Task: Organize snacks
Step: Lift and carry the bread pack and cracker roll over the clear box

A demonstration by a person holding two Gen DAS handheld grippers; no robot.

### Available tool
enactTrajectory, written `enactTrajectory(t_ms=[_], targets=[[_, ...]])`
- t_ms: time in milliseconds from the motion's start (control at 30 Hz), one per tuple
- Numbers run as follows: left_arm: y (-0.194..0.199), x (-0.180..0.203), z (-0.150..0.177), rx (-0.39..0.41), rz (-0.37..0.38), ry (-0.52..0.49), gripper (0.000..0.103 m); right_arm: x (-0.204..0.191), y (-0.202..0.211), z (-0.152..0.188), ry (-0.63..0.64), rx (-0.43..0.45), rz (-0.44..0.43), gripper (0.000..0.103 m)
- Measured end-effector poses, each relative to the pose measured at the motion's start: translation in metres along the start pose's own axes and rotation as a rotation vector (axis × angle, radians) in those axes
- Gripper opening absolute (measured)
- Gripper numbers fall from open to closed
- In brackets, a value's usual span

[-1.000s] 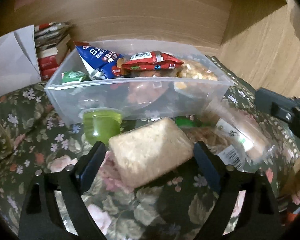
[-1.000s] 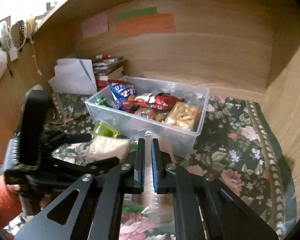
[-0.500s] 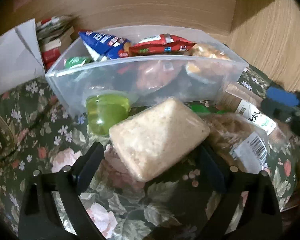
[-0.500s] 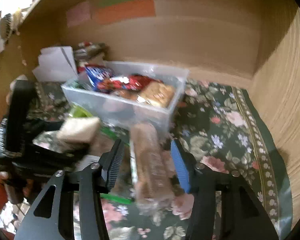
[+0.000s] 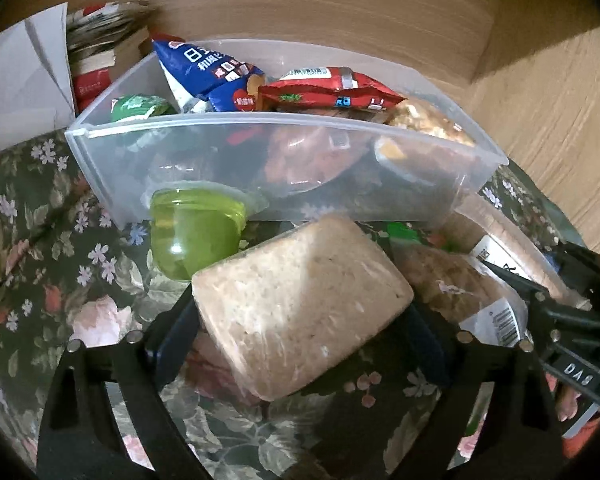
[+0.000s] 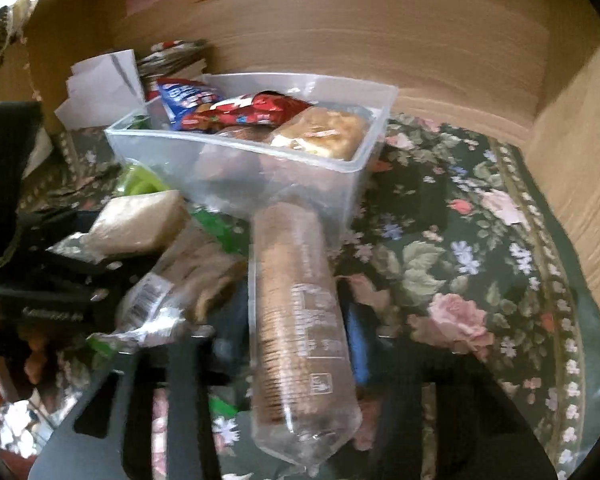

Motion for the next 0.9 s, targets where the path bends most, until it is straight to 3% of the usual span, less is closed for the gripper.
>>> enactTrajectory(t_ms=[500, 900], targets=[[0.058, 0.003, 0.012, 0.090, 0.010, -0.068, 0.088, 0.004, 0.037, -0.015, -0.025, 0.112, 0.011, 0.032], [0.111, 0.024, -0.036, 0.221, 0.014, -0.103, 0.088, 0.010, 0.068, -0.065, -0.071, 0.246, 0.026, 0.032]])
Point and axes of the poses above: each gripper's, at about its wrist camera, not at the fingertips, and y roughly against the way its jaws point, x to its right, z to its underside, the point moved 9 cm from there along -y, roughly the way its jaws point, and after that the axes turned 15 degrees about z, right-handed, at the moved point
